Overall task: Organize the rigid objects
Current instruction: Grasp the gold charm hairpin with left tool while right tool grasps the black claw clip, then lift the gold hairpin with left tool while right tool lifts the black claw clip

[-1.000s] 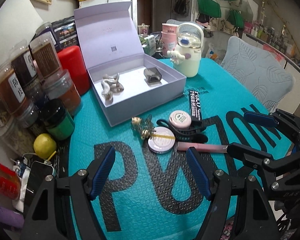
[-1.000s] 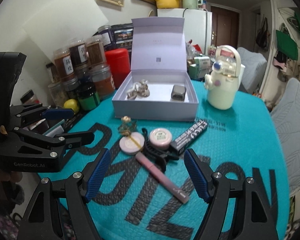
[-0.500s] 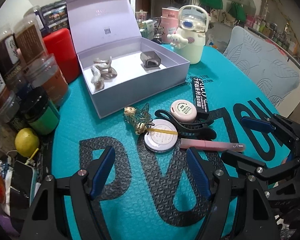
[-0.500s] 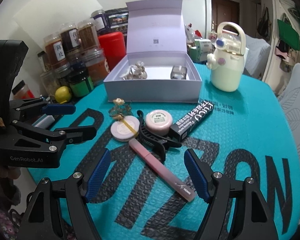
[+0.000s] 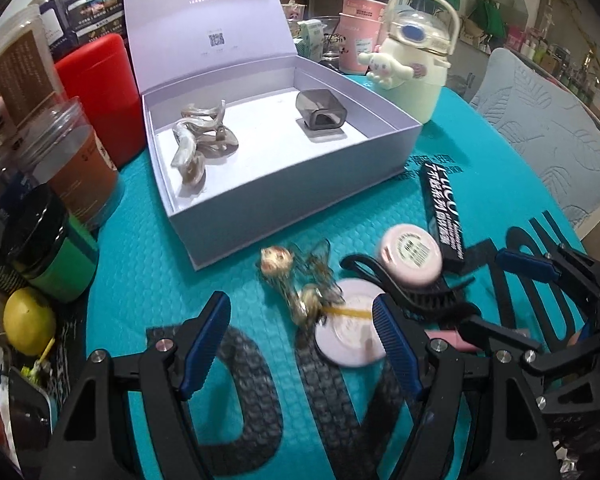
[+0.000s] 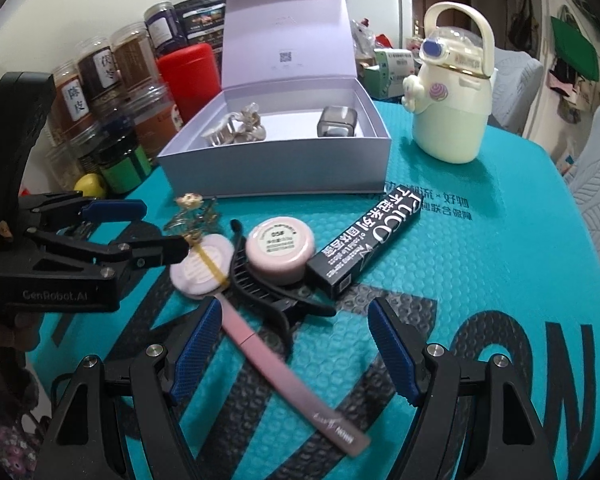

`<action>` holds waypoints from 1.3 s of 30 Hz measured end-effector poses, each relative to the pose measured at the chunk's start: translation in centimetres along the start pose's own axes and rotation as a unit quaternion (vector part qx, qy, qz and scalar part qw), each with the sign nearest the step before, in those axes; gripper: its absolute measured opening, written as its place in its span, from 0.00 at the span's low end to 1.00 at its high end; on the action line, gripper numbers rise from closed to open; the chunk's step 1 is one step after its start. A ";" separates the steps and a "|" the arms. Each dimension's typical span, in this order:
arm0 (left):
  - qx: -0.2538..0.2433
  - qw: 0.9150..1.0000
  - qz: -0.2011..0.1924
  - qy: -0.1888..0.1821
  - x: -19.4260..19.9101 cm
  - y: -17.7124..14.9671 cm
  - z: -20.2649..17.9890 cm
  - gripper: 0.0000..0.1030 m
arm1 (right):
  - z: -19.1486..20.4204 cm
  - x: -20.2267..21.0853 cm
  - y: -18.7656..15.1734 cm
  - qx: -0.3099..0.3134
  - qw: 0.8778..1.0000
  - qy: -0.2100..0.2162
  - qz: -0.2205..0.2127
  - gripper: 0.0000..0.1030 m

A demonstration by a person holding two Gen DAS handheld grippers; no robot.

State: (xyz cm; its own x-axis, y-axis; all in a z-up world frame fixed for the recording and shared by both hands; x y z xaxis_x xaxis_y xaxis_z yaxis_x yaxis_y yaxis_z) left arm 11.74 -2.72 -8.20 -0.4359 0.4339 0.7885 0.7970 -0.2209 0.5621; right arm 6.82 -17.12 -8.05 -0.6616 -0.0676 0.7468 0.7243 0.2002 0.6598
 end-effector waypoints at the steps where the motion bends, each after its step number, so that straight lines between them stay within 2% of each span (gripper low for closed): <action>1: 0.001 1.000 0.002 0.000 -0.3 0.2 0.2 0.71 | -0.1 -0.4 0.1 0.001 1.000 0.002 0.004 0.74; 16: 0.034 0.999 0.032 -0.010 -3.3 1.4 2.1 0.71 | 0.2 -3.0 0.3 0.014 0.999 0.031 0.038 0.73; 19: 0.037 0.999 0.030 -0.007 -3.5 1.5 2.2 0.71 | 0.4 -3.2 0.2 0.018 0.998 0.036 0.043 0.70; 27: 0.050 0.997 0.021 -0.055 -3.2 1.4 1.7 0.38 | 0.7 -2.8 0.2 0.023 0.998 0.050 0.043 0.49; 29: 0.047 0.997 0.020 -0.053 -3.1 1.3 1.5 0.38 | 0.8 -2.8 0.0 0.025 0.997 0.050 0.046 0.38; 31: 0.043 0.998 0.018 -0.052 -2.9 1.2 1.3 0.38 | 0.7 -2.8 -0.2 0.027 0.998 0.045 0.046 0.35; 39: 0.038 0.998 0.012 -0.051 -1.2 0.1 0.8 0.38 | 0.5 -1.6 -1.3 0.030 0.997 0.050 0.044 0.35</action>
State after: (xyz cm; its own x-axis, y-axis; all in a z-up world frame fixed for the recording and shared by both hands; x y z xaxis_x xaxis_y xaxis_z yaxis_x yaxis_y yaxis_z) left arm 12.65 -2.50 -9.28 -0.3741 0.5175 0.7696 0.8382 -0.1664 0.5193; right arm 6.86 -16.75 -10.14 -0.5718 -0.1433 0.8078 0.7635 0.2675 0.5878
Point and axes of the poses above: each gripper's, at about its wrist camera, not at the fingertips, and x roughly against the way its jaws point, z to its left, y to its top, the point moved 6 cm from there along -x, roughly the way its jaws point, and after that the axes turned 13 degrees about -y, right-handed, at the moved point
